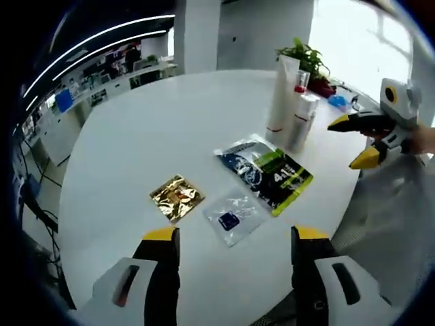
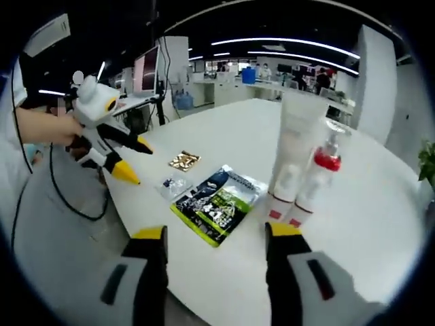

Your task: Arrange the skincare products in the storage area until every visible bottle or jar stands upright without overlapping.

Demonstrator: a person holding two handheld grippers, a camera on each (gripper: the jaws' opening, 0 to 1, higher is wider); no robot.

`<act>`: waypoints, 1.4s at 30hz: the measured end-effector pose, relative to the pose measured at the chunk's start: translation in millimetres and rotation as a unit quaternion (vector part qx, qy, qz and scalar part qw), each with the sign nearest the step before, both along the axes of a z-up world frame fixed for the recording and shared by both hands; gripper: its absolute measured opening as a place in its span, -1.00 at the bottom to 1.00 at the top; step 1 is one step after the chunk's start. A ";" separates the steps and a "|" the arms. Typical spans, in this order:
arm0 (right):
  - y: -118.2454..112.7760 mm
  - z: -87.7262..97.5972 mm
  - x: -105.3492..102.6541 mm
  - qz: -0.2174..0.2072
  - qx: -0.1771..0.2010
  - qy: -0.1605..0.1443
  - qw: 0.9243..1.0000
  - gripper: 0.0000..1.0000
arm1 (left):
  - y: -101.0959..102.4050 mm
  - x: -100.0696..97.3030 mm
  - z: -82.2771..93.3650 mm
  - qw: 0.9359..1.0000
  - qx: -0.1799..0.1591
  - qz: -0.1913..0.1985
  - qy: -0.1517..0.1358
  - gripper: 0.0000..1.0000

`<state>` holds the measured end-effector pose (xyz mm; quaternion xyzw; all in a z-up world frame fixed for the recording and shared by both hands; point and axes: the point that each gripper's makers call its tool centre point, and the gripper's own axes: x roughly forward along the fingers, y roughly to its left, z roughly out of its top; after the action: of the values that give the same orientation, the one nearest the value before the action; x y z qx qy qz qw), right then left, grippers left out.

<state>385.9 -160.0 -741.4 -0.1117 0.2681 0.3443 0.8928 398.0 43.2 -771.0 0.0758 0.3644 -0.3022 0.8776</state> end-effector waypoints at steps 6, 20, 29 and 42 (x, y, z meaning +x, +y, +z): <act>-17.3 2.9 2.0 -0.030 0.006 -0.002 1.000 0.25 | 2.0 2.3 3.8 1.000 0.007 0.001 -0.004 0.36; -25.2 8.5 7.6 -0.060 0.023 -0.019 0.998 0.31 | 15.2 32.2 3.6 0.996 0.074 -0.056 0.001 0.46; -31.0 11.2 10.9 -0.079 0.036 -0.023 0.996 0.32 | 24.2 55.1 -3.2 0.990 0.114 -0.084 0.011 0.47; -34.7 10.7 12.6 -0.088 0.034 -0.024 0.995 0.31 | 34.8 83.2 -22.1 0.971 0.175 -0.157 0.041 0.42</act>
<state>398.6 -194.7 -730.7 -0.0653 0.2435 0.2706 0.9291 481.2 78.0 -793.1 0.2723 0.4307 -0.3701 0.7768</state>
